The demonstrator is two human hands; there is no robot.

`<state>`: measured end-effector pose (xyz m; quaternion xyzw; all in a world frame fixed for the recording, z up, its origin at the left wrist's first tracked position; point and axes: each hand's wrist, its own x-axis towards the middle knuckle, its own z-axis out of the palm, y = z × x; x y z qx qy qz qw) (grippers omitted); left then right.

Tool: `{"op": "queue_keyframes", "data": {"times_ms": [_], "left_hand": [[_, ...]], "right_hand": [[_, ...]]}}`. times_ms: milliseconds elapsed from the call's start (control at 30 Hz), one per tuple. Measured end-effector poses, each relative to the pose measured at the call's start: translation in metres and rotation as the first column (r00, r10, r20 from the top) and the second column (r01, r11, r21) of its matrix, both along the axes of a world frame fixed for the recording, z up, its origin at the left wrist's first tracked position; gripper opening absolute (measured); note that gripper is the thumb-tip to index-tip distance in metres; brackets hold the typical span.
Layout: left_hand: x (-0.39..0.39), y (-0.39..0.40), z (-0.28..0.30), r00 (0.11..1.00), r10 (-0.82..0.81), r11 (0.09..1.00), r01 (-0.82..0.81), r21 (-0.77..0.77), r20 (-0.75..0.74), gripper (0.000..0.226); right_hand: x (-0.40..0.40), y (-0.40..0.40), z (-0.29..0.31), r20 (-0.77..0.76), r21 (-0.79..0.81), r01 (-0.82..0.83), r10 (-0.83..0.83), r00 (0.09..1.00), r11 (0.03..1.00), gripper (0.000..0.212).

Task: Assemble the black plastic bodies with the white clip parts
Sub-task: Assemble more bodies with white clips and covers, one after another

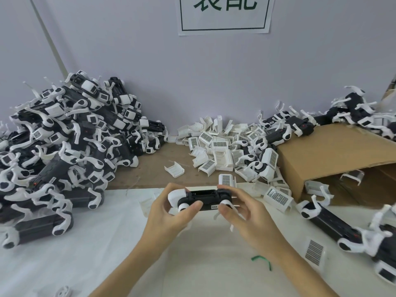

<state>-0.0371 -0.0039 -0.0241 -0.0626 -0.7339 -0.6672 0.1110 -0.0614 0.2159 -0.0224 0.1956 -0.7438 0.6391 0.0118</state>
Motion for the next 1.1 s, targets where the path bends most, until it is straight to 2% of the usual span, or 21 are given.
{"op": "queue_keyframes", "data": {"times_ms": [67,167,300,467,600,700,767,867,1000,1100], "left_hand": [[0.002,0.006,0.001,0.999,-0.027,0.999,0.025,0.045,0.046,0.034],[0.004,0.012,0.001,0.998,-0.032,0.997,0.028,0.076,0.049,0.038],[0.006,0.022,-0.001,1.0,0.006,0.998,-0.004,0.058,-0.027,0.021],[0.012,0.034,-0.002,0.997,0.038,0.996,-0.032,0.083,-0.073,0.042],[0.013,0.035,0.002,0.998,0.036,0.992,-0.03,0.124,-0.045,0.045],[0.011,0.03,0.001,0.999,0.039,0.989,-0.036,0.143,-0.018,0.036],[0.01,0.026,0.001,1.0,0.015,0.991,-0.015,0.133,0.001,0.038],[0.008,0.025,0.0,0.997,0.003,0.984,-0.016,0.176,0.073,0.046],[0.006,0.02,-0.004,0.993,0.087,0.988,-0.096,0.117,0.082,0.056],[0.0,0.003,0.0,0.996,-0.083,0.995,0.082,0.057,0.015,0.069]], "right_hand": [[-0.001,0.0,0.0,0.019,-0.031,0.035,-0.034,0.999,0.999,0.044],[-0.004,0.0,-0.003,0.083,-0.096,0.075,-0.068,0.994,0.993,0.028],[-0.006,-0.003,-0.012,0.184,-0.149,0.095,-0.067,0.981,0.984,0.031],[-0.003,-0.006,-0.015,0.216,-0.154,0.078,-0.043,0.976,0.985,0.034],[-0.002,-0.005,-0.013,0.209,-0.191,0.084,-0.043,0.977,0.978,0.032],[-0.002,-0.007,-0.012,0.147,-0.215,0.161,-0.131,0.98,0.963,0.027],[-0.002,-0.007,-0.013,0.13,-0.233,0.215,-0.188,0.973,0.949,0.022],[-0.001,-0.006,-0.012,0.088,-0.135,0.246,-0.236,0.968,0.96,0.028],[0.003,-0.01,-0.016,0.022,-0.092,0.147,-0.145,0.989,0.985,0.045],[0.001,-0.006,-0.013,0.078,-0.063,0.014,-0.009,0.997,0.998,0.056]]}}
